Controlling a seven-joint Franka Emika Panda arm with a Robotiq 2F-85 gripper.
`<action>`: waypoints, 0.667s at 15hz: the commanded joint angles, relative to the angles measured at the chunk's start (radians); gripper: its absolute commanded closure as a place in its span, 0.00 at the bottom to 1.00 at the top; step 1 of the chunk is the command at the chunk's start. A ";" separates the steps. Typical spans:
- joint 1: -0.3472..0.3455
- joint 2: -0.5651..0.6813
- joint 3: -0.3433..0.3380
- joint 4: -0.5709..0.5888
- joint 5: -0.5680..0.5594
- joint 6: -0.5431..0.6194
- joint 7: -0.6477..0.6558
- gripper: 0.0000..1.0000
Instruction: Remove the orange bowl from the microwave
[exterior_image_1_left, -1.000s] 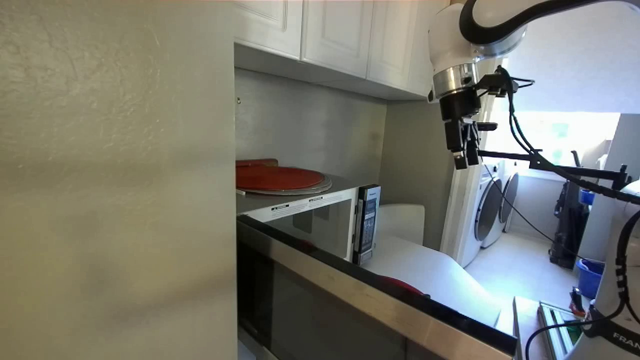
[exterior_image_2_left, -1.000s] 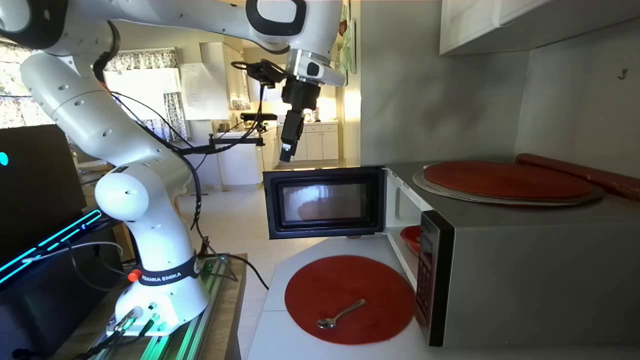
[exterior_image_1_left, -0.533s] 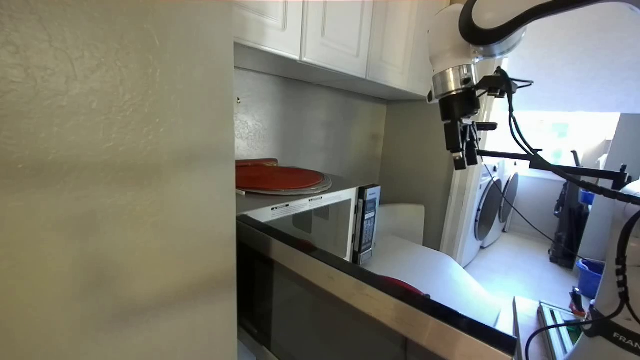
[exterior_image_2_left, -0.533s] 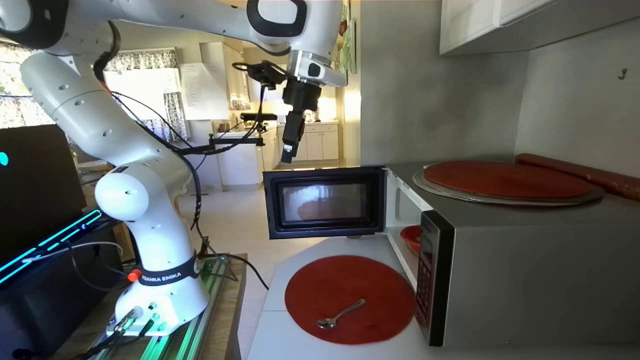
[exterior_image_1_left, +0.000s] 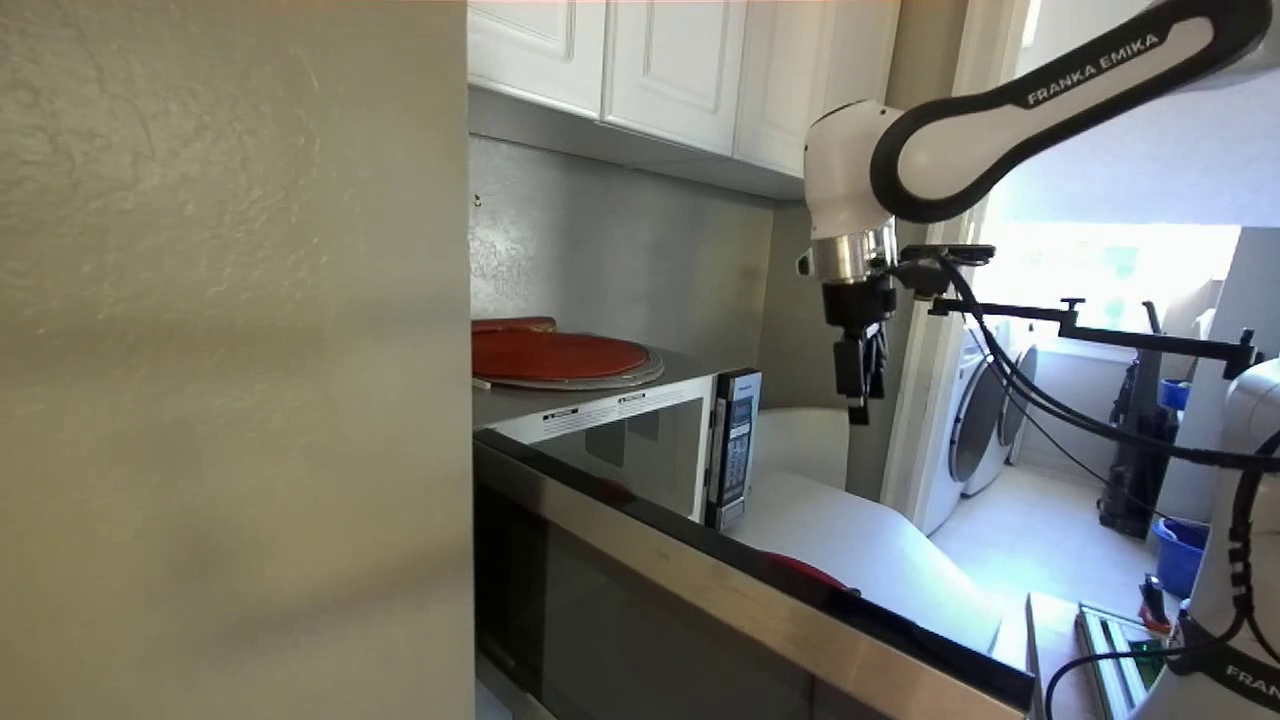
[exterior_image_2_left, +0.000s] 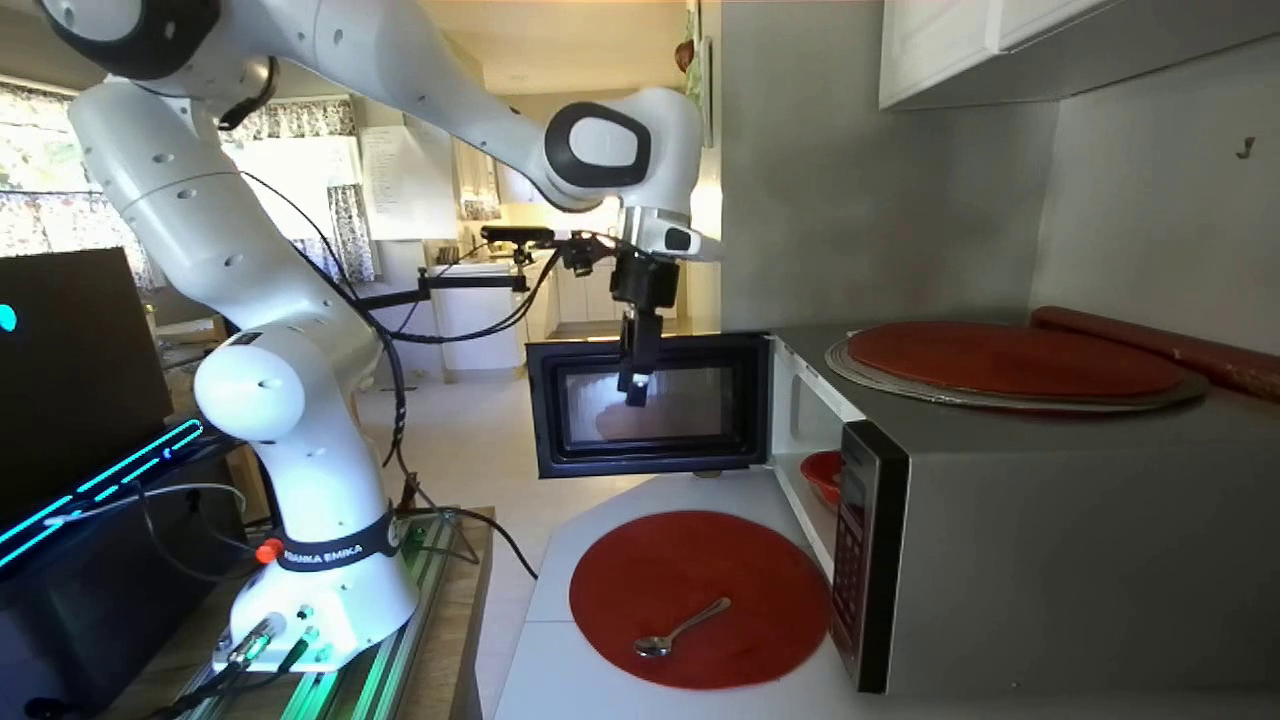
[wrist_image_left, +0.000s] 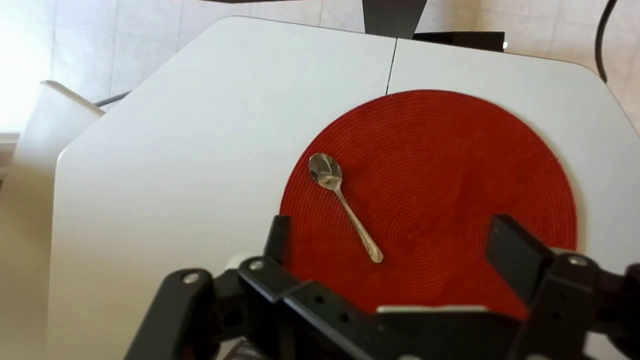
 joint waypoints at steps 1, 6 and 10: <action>0.049 0.010 0.020 -0.100 -0.025 0.196 -0.041 0.00; 0.110 0.025 0.041 -0.225 -0.008 0.539 -0.111 0.00; 0.120 0.041 0.070 -0.322 -0.053 0.833 -0.140 0.00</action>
